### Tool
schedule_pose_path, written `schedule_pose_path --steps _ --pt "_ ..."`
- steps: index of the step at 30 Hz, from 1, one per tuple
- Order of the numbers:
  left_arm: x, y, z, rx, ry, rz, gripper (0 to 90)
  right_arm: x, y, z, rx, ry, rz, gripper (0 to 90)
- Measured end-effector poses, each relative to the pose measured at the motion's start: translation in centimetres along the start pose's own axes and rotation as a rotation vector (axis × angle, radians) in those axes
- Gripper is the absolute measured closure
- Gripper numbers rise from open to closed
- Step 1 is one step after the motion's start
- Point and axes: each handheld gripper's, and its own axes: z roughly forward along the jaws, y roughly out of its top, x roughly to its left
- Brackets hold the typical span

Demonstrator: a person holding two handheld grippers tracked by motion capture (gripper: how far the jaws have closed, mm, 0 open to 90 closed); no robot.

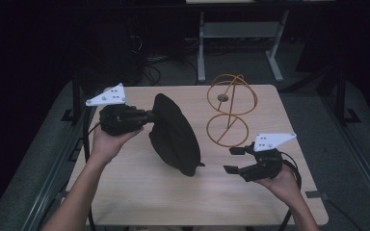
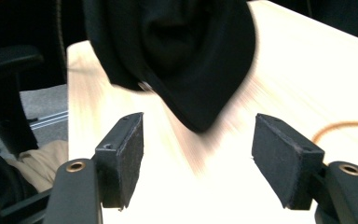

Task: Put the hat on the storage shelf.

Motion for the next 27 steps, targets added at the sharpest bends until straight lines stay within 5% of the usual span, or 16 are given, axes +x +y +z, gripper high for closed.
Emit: schedule_pose_path --steps 13,27 --pt "1.6 2.5 0.9 0.006 0.006 -0.009 86.8 -1.1 -4.1 -3.2 0.018 -0.124 0.068 32.0" --pt "3.7 7.5 4.9 0.044 -0.015 0.016 86.8 -2.5 -5.8 -5.2 -0.011 -0.198 0.109 31.8"
